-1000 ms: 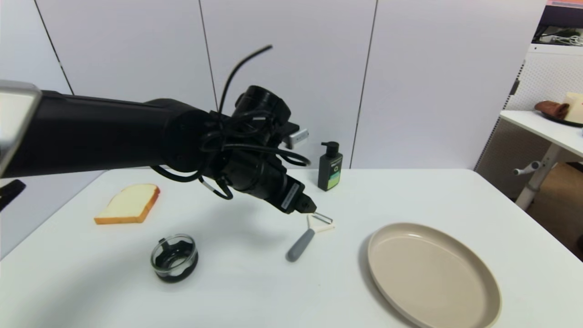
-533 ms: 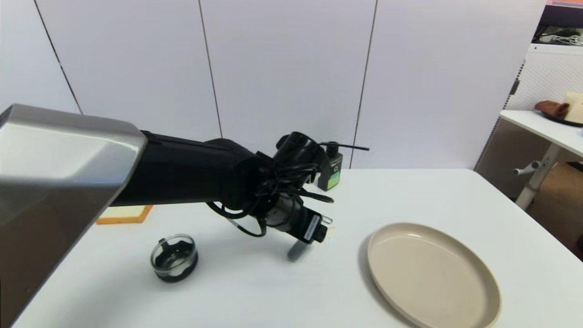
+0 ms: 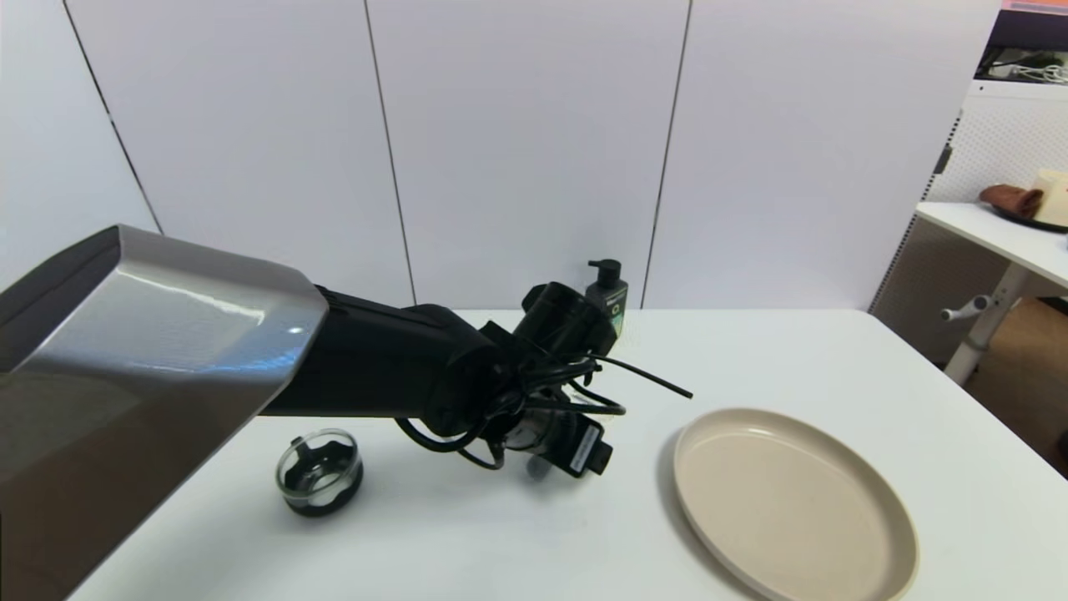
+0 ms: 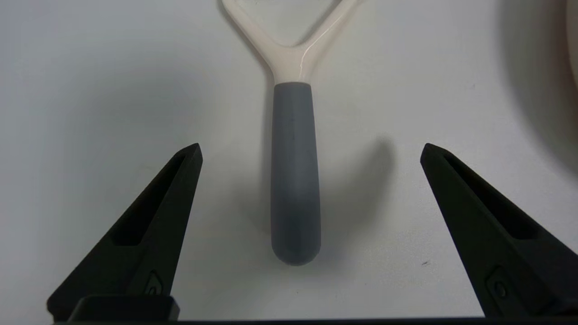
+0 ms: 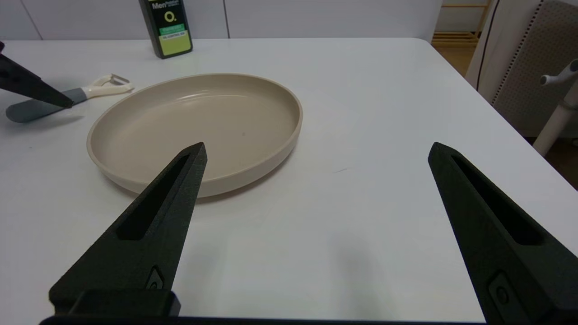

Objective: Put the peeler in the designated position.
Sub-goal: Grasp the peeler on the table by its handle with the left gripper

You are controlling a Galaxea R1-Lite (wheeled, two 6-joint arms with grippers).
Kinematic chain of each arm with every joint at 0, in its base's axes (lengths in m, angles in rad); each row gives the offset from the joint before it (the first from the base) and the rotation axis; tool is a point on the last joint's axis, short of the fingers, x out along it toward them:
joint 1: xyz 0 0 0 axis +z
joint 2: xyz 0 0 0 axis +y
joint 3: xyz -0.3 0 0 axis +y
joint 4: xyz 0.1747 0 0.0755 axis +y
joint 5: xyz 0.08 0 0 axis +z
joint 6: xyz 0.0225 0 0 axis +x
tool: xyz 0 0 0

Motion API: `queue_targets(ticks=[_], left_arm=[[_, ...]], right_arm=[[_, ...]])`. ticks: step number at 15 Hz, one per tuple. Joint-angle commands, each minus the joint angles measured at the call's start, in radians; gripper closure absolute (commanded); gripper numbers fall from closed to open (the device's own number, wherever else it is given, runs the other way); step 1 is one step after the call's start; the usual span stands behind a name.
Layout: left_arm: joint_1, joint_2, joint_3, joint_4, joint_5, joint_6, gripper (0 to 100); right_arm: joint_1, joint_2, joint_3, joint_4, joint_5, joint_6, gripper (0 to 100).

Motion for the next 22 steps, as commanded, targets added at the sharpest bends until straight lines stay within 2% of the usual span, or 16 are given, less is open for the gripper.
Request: queue_targets(ticks=[1,13,14,22], left_arm=[[-0.001,0.007,0.004,0.002,0.003,-0.001,0],[0.004,0.030,0.012,0.000,0.004,-0.010,0],[0.004,0.030,0.010,0.000,0.004,-0.010,100],[0.004,0.041,0.012,-0.011,0.006,-0.010,100]], right_arm=[[0.000,0.000,-0.001,0.000,0.000,0.000,0],[0.000,0.000,-0.001,0.000,0.000,0.000,0],[0.000,0.000,-0.001,0.000,0.000,0.000,0],[0.000,0.000,0.001,-0.002,0.000,0.000,0]])
